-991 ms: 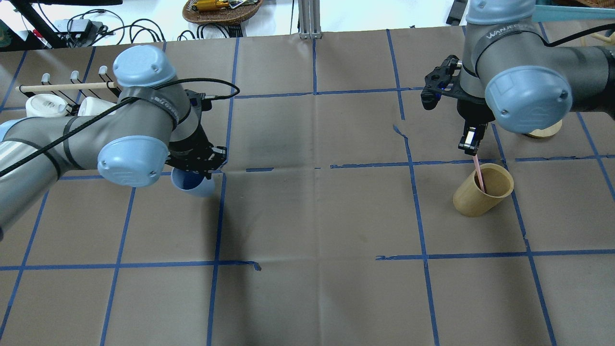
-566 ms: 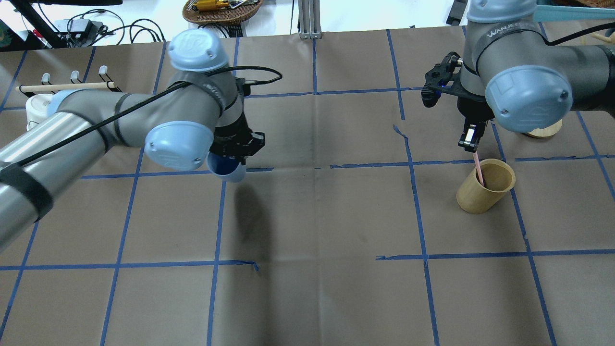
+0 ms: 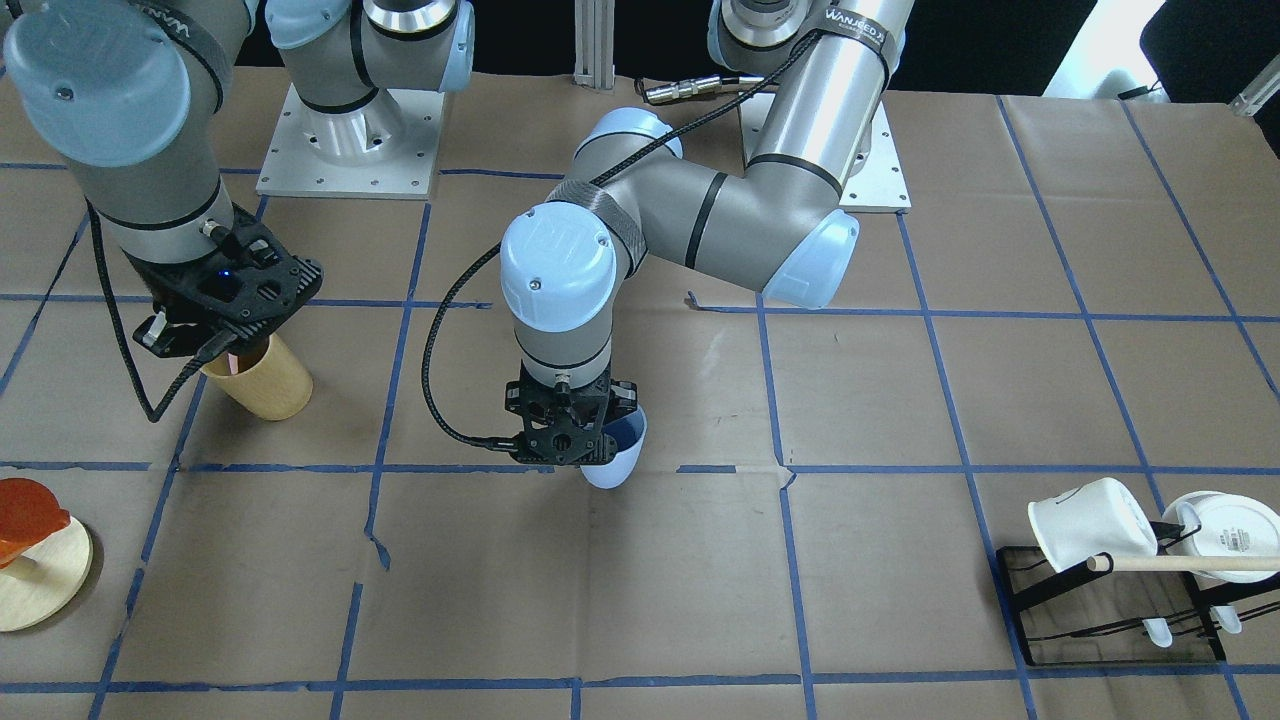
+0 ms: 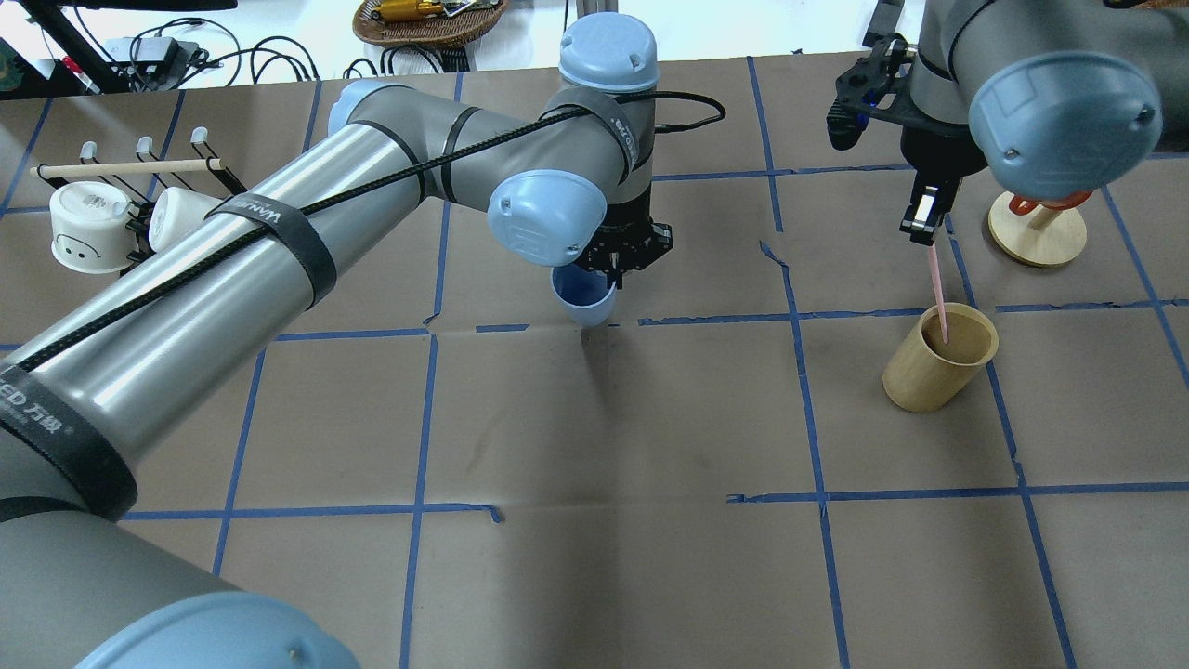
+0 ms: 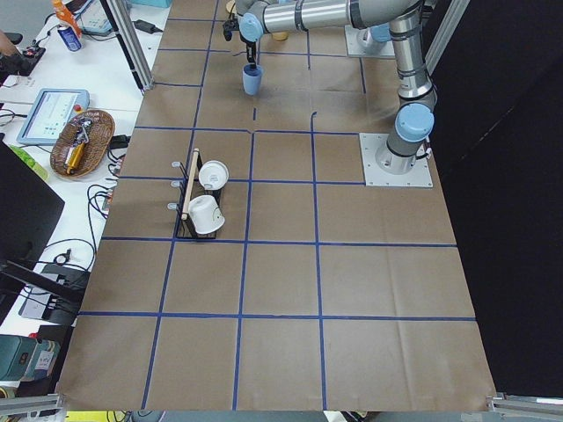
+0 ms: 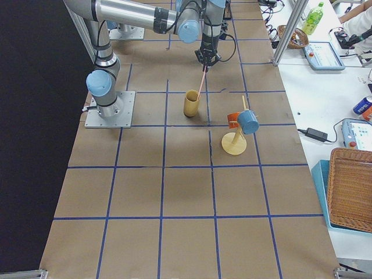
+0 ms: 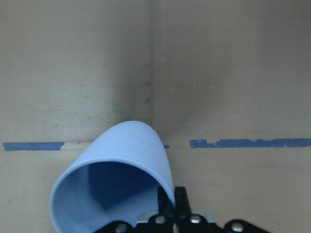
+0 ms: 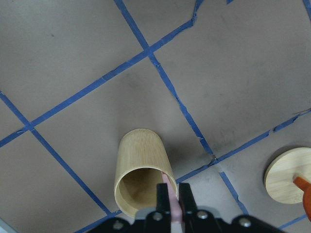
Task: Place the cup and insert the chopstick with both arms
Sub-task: 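Slide the blue cup to center with the left gripper while the right lifts the chopstick, then release the blue cup with the left gripper while the right carries the chopstick over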
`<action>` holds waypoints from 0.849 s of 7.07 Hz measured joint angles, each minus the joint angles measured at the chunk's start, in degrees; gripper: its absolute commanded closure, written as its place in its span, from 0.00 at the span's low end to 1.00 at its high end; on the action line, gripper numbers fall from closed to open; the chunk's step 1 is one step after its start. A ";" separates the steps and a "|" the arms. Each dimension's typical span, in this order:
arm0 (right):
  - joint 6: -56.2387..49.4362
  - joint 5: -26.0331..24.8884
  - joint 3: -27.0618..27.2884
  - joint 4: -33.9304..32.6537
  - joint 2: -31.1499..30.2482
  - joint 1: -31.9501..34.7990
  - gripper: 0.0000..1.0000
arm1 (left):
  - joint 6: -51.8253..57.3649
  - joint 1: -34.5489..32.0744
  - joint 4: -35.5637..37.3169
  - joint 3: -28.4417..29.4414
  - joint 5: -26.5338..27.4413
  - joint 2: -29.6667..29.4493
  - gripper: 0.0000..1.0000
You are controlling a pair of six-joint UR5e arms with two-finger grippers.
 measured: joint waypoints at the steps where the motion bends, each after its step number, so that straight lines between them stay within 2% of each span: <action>1: 0.19 0.20 -2.05 2.88 -0.16 0.01 0.92 | 0.06 -0.06 -0.23 0.12 -0.43 -0.26 0.99; 2: 0.75 0.91 -4.42 6.12 -0.34 0.04 0.92 | 0.04 -0.02 -0.29 0.35 -0.58 -0.95 0.87; 3: 1.39 1.84 -6.77 8.72 -0.44 0.11 0.92 | -0.06 -0.04 -0.34 0.51 -0.63 -1.77 0.30; 4: 1.79 2.77 -8.87 10.34 -0.45 0.17 0.92 | -0.07 -0.05 -0.38 0.52 -0.67 -2.22 0.00; 6: 2.00 5.82 -12.25 11.85 -0.34 0.26 0.93 | -0.22 -0.12 -0.37 0.63 -1.02 -2.24 0.00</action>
